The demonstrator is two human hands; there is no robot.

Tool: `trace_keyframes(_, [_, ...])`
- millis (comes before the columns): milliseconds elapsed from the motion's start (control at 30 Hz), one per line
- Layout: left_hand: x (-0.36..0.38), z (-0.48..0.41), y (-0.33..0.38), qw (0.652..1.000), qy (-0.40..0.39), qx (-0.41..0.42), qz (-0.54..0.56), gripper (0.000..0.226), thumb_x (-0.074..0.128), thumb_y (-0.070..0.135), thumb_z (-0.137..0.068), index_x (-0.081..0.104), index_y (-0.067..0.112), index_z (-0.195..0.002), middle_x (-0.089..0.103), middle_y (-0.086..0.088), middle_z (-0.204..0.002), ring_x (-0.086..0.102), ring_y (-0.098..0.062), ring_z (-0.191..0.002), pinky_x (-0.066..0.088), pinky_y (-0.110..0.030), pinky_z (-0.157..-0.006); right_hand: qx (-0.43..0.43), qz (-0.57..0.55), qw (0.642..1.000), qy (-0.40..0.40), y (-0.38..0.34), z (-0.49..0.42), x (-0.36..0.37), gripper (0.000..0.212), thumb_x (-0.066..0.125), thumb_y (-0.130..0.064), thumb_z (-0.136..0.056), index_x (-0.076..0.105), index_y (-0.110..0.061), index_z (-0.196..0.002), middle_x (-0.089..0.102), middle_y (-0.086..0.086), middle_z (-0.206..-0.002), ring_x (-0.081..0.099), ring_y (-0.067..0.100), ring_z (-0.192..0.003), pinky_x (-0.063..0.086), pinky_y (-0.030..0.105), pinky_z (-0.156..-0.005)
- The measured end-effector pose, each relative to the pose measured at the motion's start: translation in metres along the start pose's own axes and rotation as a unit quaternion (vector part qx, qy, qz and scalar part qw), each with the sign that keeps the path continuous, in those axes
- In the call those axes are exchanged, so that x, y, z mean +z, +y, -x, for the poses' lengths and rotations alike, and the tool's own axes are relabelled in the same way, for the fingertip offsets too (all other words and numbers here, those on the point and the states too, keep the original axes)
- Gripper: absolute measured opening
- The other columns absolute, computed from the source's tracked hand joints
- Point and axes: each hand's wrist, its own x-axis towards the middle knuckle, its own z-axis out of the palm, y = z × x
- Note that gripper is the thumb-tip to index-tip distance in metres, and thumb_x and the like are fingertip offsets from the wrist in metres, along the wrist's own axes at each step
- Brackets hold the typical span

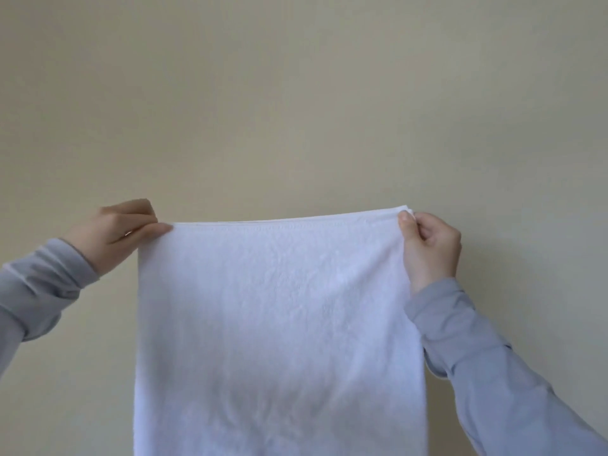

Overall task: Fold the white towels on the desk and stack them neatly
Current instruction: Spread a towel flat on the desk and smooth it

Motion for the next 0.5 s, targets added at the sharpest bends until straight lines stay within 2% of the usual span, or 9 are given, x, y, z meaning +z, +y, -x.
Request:
trace_keyframes(100, [-0.008, -0.004, 0.011, 1.000, -0.008, 0.000, -0.002, 0.060, 0.036, 0.049, -0.085, 0.061, -0.002, -0.068, 0.051, -0.006, -0.071, 0.043, -0.016, -0.064, 0.036, -0.028, -0.063, 0.007, -0.044, 0.999, -0.024, -0.013, -0.013, 0.004, 0.045, 0.057, -0.017, -0.089, 0.030, -0.014, -0.053, 0.019, -0.006, -0.057, 0.018, 0.015, -0.060, 0.015, 0.029, -0.056])
trace_keyframes(167, [-0.014, -0.005, 0.015, 1.000, -0.013, -0.022, 0.007, 0.055, 0.040, 0.047, -0.084, 0.063, -0.001, -0.069, 0.052, 0.001, -0.072, 0.045, -0.016, -0.066, 0.036, -0.021, -0.063, 0.013, -0.070, 0.997, -0.036, -0.021, -0.017, 0.008, 0.050, 0.058, -0.018, -0.089, 0.025, -0.024, -0.053, 0.017, -0.013, -0.053, 0.016, 0.014, -0.060, 0.013, 0.030, -0.056])
trace_keyframes(233, [-0.015, -0.005, 0.018, 0.996, -0.021, -0.075, 0.047, 0.038, 0.051, 0.039, -0.086, 0.065, 0.007, -0.070, 0.054, 0.002, -0.079, 0.050, -0.018, -0.070, 0.038, -0.021, -0.068, 0.028, -0.092, 0.995, -0.043, -0.027, -0.021, 0.009, 0.052, 0.059, -0.017, -0.089, 0.024, -0.024, -0.051, 0.015, -0.014, -0.051, 0.014, 0.014, -0.060, 0.011, 0.030, -0.057])
trace_keyframes(300, [-0.010, -0.004, 0.021, 0.986, -0.025, -0.120, 0.113, 0.023, 0.058, 0.020, -0.091, 0.064, 0.016, -0.069, 0.059, 0.002, -0.081, 0.053, -0.015, -0.074, 0.041, -0.015, -0.068, 0.046, -0.113, 0.992, -0.042, -0.029, -0.025, 0.008, 0.047, 0.060, -0.014, -0.088, 0.030, -0.017, -0.052, 0.019, -0.011, -0.057, 0.014, 0.016, -0.062, 0.012, 0.032, -0.057])
trace_keyframes(333, [-0.007, -0.004, 0.021, 0.980, -0.026, -0.133, 0.144, 0.024, 0.056, 0.012, -0.091, 0.064, 0.018, -0.069, 0.060, -0.004, -0.084, 0.053, -0.014, -0.074, 0.042, -0.011, -0.066, 0.054, -0.127, 0.990, -0.041, -0.030, -0.027, 0.007, 0.040, 0.060, -0.012, -0.088, 0.040, -0.008, -0.053, 0.026, -0.009, -0.059, 0.017, 0.016, -0.061, 0.013, 0.035, -0.064])
trace_keyframes(367, [-0.005, -0.004, 0.022, 0.975, -0.033, -0.145, 0.166, 0.025, 0.053, 0.011, -0.092, 0.064, 0.018, -0.069, 0.060, -0.009, -0.084, 0.054, -0.017, -0.074, 0.043, -0.011, -0.064, 0.065, -0.144, 0.987, -0.037, -0.029, -0.028, 0.006, 0.029, 0.060, -0.009, -0.088, 0.055, 0.000, -0.061, 0.039, -0.009, -0.062, 0.024, 0.013, -0.056, 0.016, 0.034, -0.065])
trace_keyframes(400, [-0.003, -0.004, 0.023, 0.975, -0.047, -0.147, 0.160, 0.026, 0.053, 0.018, -0.093, 0.064, 0.015, -0.069, 0.060, -0.010, -0.081, 0.055, -0.023, -0.074, 0.046, -0.017, -0.065, 0.079, -0.155, 0.984, -0.037, -0.029, -0.030, 0.004, 0.016, 0.061, -0.007, -0.088, 0.066, 0.005, -0.079, 0.056, -0.008, -0.074, 0.036, 0.007, -0.054, 0.045, 0.031, -0.087])
trace_keyframes(433, [-0.004, -0.005, 0.024, 0.980, -0.065, -0.138, 0.129, 0.035, 0.052, 0.034, -0.093, 0.063, 0.012, -0.068, 0.059, -0.010, -0.077, 0.055, -0.029, -0.073, 0.046, -0.027, -0.068, 0.090, -0.158, 0.983, -0.040, -0.028, -0.031, 0.003, 0.015, 0.061, -0.006, -0.087, 0.067, 0.006, -0.093, 0.065, -0.004, -0.090, 0.047, 0.002, -0.059, 0.050, 0.014, -0.066])
trace_keyframes(500, [-0.007, -0.004, 0.029, 0.990, -0.103, -0.098, 0.024, 0.062, 0.036, 0.067, -0.081, 0.055, 0.011, -0.062, 0.051, -0.003, -0.064, 0.052, -0.027, -0.063, 0.042, -0.038, -0.063, 0.088, -0.143, 0.985, -0.046, -0.026, -0.033, -0.003, 0.031, 0.060, -0.006, -0.088, 0.056, 0.018, -0.107, 0.064, 0.010, -0.110, 0.044, 0.005, -0.072, 0.045, 0.009, -0.067])
